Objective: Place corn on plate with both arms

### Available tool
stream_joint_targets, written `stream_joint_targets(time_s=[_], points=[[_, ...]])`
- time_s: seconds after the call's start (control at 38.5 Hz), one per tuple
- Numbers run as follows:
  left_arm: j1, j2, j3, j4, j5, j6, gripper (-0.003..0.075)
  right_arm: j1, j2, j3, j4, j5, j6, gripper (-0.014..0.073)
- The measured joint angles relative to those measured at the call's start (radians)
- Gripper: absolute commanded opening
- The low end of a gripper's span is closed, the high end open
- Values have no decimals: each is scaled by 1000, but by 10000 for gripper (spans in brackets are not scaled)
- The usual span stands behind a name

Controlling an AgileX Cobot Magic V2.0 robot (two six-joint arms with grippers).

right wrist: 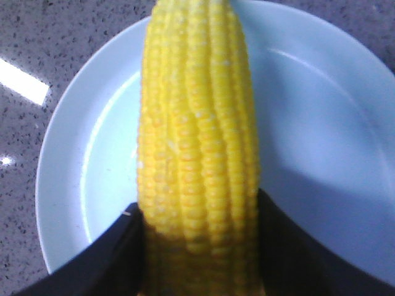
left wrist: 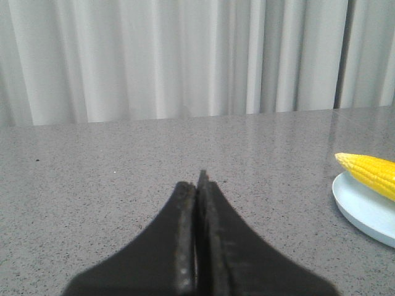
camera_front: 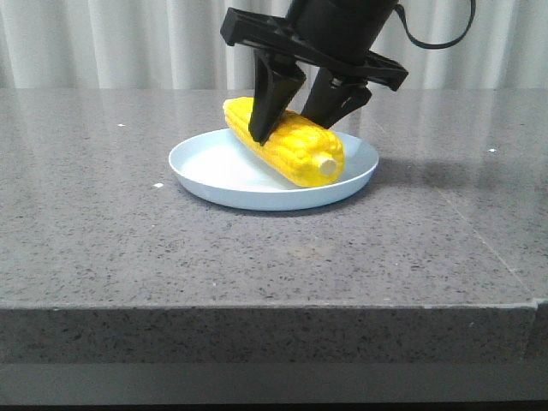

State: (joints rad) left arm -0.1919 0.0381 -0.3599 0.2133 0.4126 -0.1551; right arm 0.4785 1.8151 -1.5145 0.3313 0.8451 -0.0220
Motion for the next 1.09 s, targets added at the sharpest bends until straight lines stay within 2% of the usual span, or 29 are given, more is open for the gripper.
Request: stream_joint_targets(time_s=[0.34, 0.42, 0.55, 0.6, 0.67, 0.8, 0.93, 0.99, 1.09], points=[[0, 0, 0, 0, 0, 0, -20, 0, 0, 0, 0, 11, 0, 612], [0, 0, 0, 0, 0, 0, -20, 0, 0, 0, 0, 11, 0, 645], [0, 0, 0, 0, 0, 0, -20, 0, -13, 0, 0, 3, 0, 639], [0, 0, 0, 0, 0, 0, -20, 0, -28, 0, 0, -1, 0, 609], [0, 0, 0, 0, 0, 0, -20, 0, -60, -19, -9, -1, 0, 507], [0, 0, 0, 0, 0, 0, -20, 0, -107, -69, -14, 22, 0, 213], [0, 0, 0, 0, 0, 0, -20, 0, -139, -108, -16, 36, 0, -17], [0, 0, 0, 0, 0, 0, -20, 0, -146, -116, -16, 42, 0, -74], [0, 0, 0, 0, 0, 0, -20, 0, -156, -120, -29, 46, 0, -70]])
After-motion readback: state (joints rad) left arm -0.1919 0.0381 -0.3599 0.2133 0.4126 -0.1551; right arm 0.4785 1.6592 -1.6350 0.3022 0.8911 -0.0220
